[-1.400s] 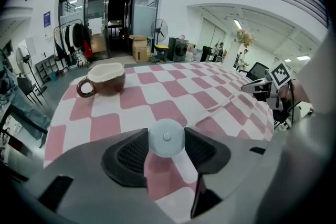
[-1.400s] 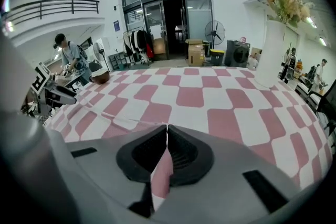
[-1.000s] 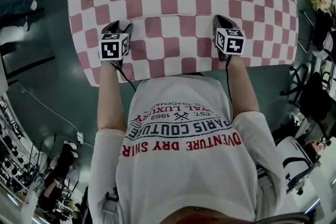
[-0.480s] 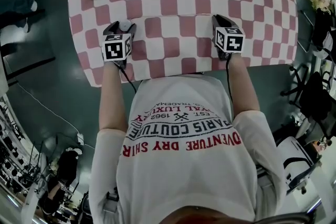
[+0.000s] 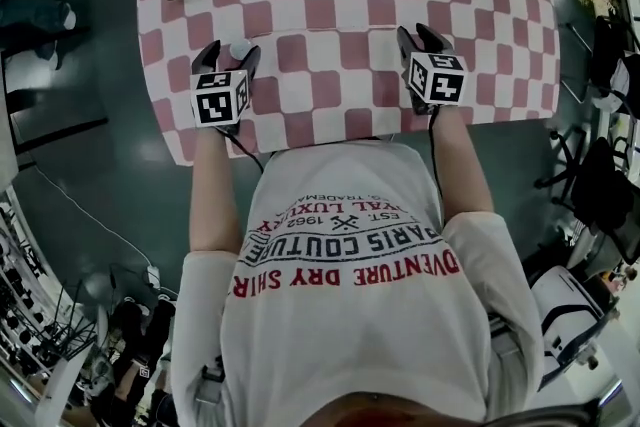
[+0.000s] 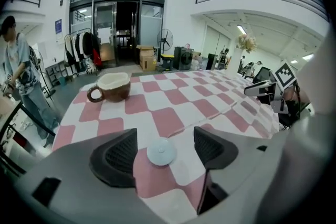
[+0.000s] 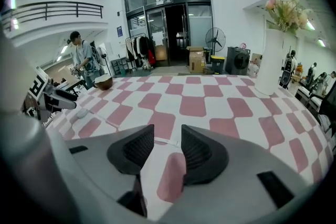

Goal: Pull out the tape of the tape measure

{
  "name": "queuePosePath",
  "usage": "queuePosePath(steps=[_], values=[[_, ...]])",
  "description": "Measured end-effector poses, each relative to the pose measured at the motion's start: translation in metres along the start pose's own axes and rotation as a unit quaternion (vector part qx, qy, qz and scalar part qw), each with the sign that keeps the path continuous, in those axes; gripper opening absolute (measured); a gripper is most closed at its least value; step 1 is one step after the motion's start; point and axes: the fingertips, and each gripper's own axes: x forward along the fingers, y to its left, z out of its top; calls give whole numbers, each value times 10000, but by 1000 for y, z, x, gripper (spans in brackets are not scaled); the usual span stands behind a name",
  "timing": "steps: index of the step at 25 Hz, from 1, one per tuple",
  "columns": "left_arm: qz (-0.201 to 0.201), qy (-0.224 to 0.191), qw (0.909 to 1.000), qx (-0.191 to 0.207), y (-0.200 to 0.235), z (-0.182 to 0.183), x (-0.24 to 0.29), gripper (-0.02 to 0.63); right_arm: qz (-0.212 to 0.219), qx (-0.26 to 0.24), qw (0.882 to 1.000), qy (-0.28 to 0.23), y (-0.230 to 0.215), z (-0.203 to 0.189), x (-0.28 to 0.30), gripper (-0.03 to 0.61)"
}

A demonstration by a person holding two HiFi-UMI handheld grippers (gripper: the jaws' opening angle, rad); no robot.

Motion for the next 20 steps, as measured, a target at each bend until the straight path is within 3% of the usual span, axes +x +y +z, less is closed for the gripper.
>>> queuePosePath(steps=[6, 9, 13, 20], values=[[107, -706, 9974, 85, -5, 38, -42, 239, 303, -173, 9977, -579, 34, 38, -30, 167], [115, -1071, 9940, 164, -6, 59, -62, 175, 362, -364, 9943, -938, 51, 63, -46, 92], [163, -1480, 9883, 319, -7, 80, -89, 72, 438, -567, 9878, -1380, 73, 90, -70, 54], [202, -2254, 9710, 777, -16, 117, -131, 20, 600, -664, 9723, -2160, 94, 125, -108, 32]])
